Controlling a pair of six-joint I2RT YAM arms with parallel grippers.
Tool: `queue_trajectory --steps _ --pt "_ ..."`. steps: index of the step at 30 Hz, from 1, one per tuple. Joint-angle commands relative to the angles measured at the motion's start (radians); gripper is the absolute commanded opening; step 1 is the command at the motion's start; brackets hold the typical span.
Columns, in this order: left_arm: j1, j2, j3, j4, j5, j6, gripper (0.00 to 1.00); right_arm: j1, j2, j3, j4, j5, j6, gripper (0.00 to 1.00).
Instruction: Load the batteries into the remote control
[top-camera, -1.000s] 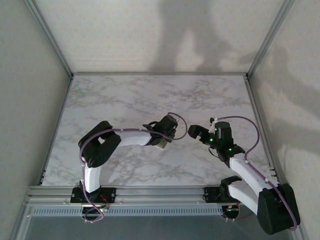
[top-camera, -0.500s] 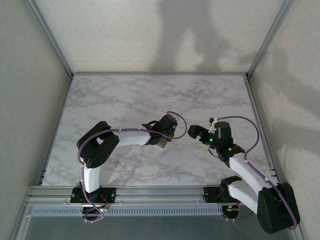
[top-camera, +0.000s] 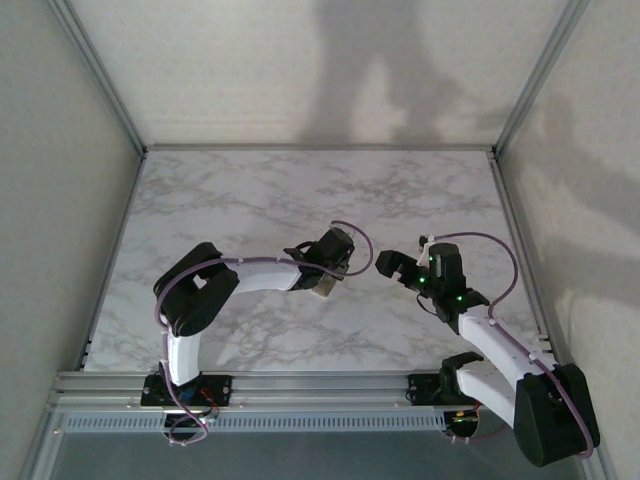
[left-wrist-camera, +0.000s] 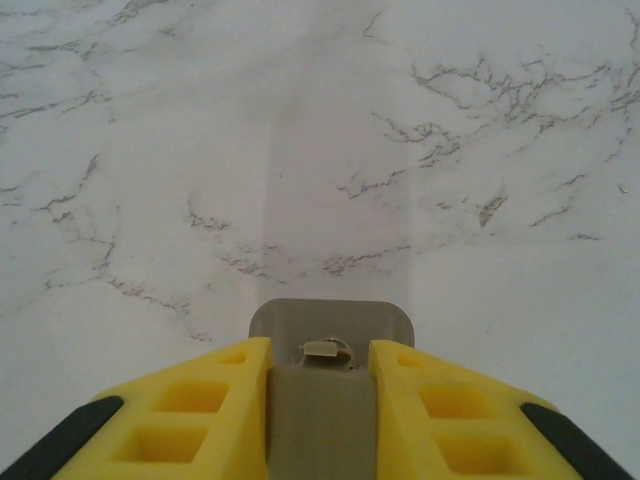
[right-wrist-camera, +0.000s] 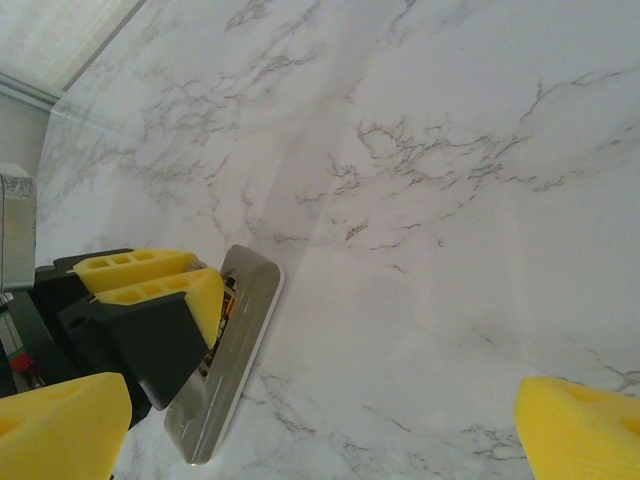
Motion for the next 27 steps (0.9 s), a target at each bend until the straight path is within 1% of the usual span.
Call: queue_trajectory --steps 1,7,12,27 --pt "0.008 -0.003 -0.028 0.033 -0.036 -0.043 0.27 -0.006 0.004 -0.002 0.025 0.006 0.012 0.99" --pt "0.005 -0.038 -0.078 0.085 -0.05 -0.082 0.28 -0.007 0.007 -0.004 0.03 0.003 0.013 0.99" --pt "0.001 -0.05 -0.089 0.092 -0.074 -0.09 0.28 -0.006 0.009 -0.004 0.03 0.004 0.013 0.99" --pt "-0.012 -0.04 -0.072 0.1 -0.112 -0.117 0.28 -0.006 0.007 -0.003 0.029 0.003 0.014 0.99"
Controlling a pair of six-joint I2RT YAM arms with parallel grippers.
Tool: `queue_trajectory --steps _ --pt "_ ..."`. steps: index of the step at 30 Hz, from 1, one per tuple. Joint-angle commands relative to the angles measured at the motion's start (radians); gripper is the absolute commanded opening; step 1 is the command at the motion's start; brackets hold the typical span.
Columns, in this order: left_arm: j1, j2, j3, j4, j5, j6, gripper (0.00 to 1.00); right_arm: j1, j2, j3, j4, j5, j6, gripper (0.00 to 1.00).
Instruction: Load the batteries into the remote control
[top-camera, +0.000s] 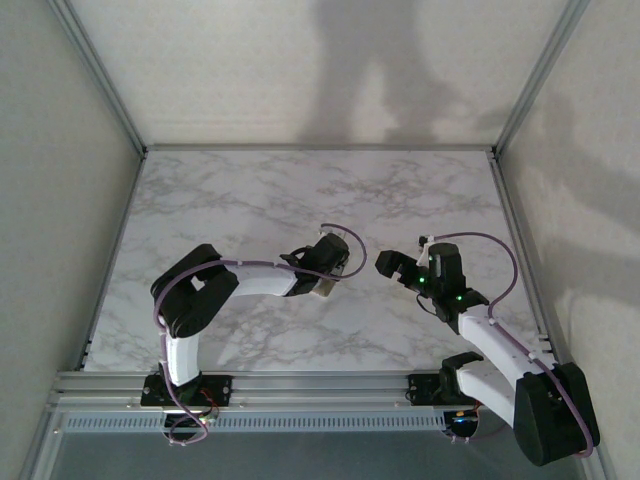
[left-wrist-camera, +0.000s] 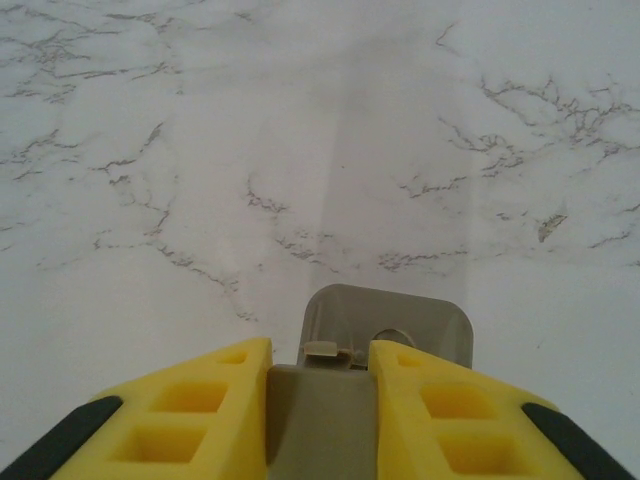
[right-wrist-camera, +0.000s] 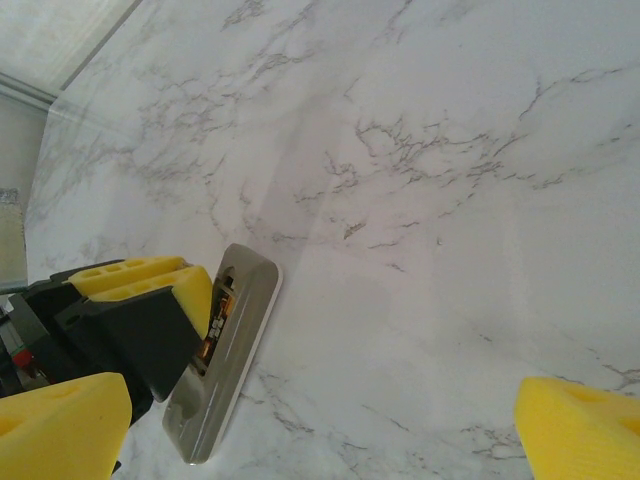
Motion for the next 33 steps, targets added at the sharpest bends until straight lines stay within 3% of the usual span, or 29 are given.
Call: queue_trajectory --steps 1,33 --pt "-0.011 -0.02 0.006 0.014 -0.039 -0.022 0.28 -0.007 0.003 -0.003 0.029 0.004 0.012 0.99" --pt "-0.05 0.042 0.053 0.012 -0.071 -0.015 0.28 -0.006 0.008 -0.004 0.032 0.001 0.014 0.99"
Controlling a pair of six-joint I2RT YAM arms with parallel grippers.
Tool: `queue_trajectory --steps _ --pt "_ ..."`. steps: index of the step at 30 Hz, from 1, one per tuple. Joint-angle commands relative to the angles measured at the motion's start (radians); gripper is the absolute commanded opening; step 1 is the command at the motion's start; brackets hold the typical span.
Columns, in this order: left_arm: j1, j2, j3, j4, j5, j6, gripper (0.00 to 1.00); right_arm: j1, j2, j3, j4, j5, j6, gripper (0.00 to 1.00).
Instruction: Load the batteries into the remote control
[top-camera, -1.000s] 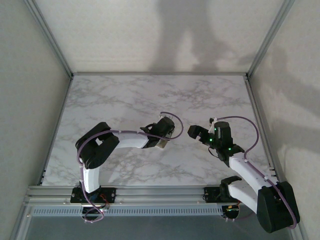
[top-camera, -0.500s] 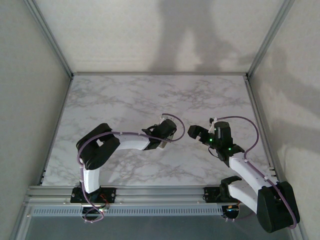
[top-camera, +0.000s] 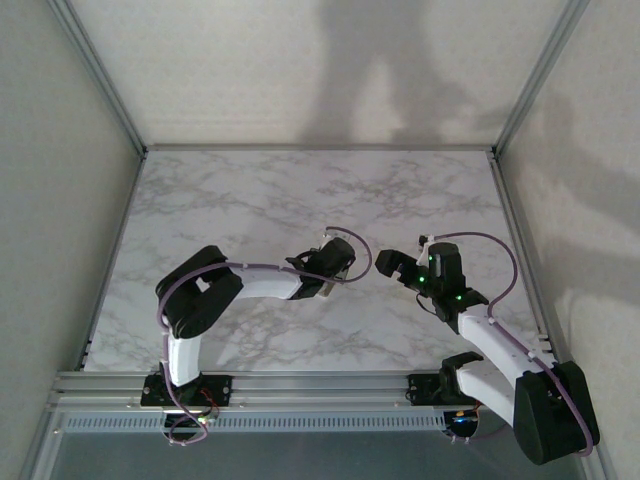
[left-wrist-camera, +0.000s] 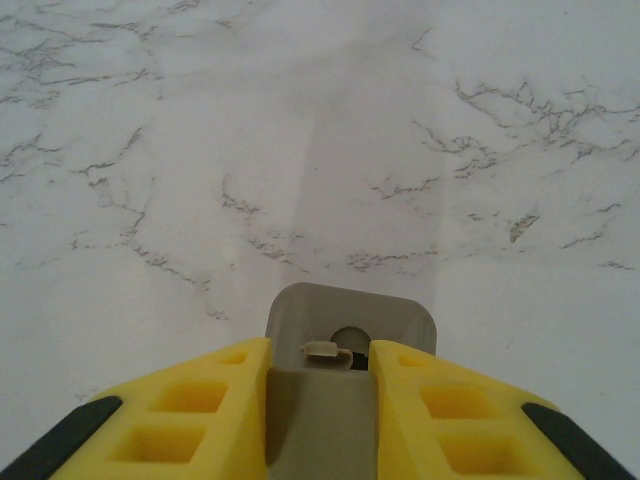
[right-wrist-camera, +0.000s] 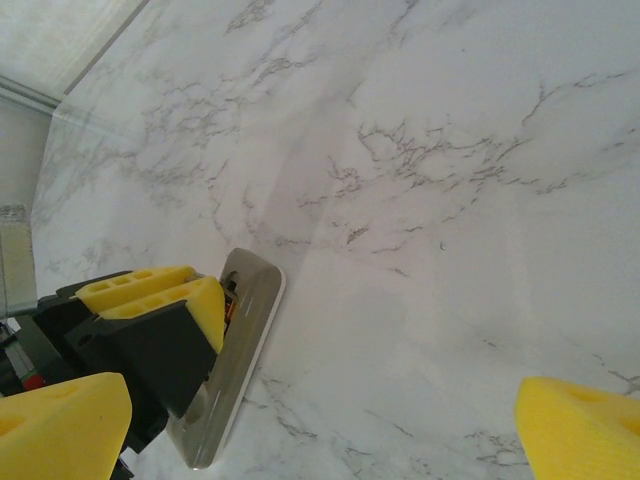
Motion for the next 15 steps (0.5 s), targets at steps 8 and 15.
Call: queue_trajectory --steps 8,15 --pt "-0.012 0.04 0.031 0.012 -0.032 0.003 0.28 -0.006 0.002 -0.004 0.021 0.001 0.007 0.99" --pt "-0.013 0.043 0.019 0.016 -0.041 0.01 0.28 -0.007 0.004 -0.005 0.023 0.001 0.007 0.99"
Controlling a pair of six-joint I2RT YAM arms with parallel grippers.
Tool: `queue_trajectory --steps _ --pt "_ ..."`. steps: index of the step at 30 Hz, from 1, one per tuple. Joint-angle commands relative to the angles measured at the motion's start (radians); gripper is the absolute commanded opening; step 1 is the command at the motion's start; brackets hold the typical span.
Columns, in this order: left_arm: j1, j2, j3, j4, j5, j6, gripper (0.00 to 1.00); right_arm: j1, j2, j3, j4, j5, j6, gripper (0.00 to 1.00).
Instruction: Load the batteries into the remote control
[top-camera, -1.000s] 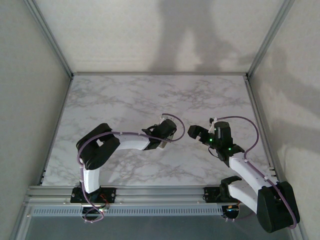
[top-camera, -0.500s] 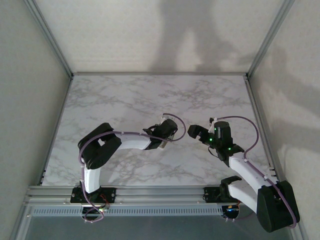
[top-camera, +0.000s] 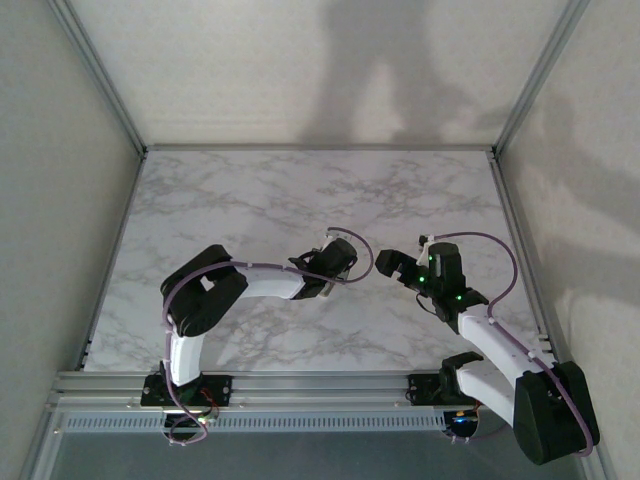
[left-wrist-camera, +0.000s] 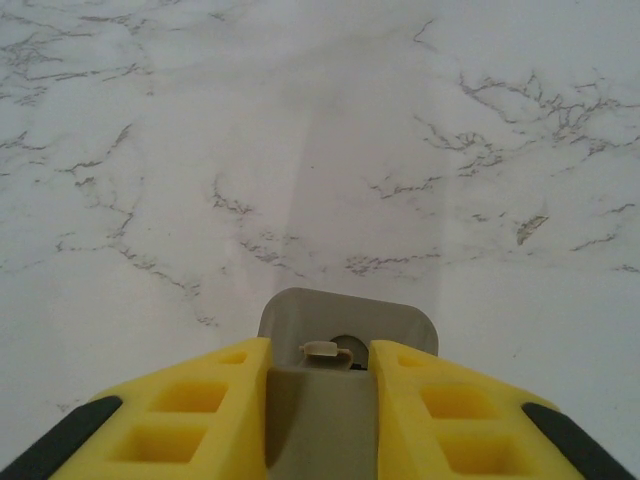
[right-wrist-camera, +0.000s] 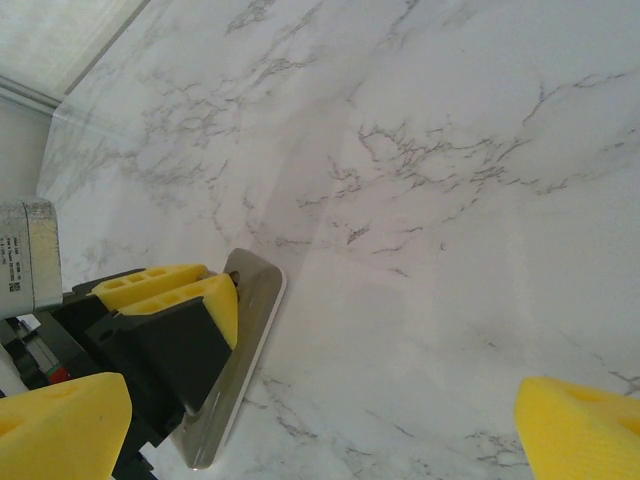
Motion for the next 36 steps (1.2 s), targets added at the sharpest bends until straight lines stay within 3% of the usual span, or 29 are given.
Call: queue_trajectory --steps 1,36 --pt "-0.01 0.017 0.006 0.005 -0.033 0.01 0.28 -0.006 0.005 -0.005 0.023 -0.001 0.006 0.99" --pt "-0.04 -0.007 -0.048 0.004 -0.048 0.065 0.28 -0.006 0.009 -0.004 0.023 0.001 0.006 0.99"
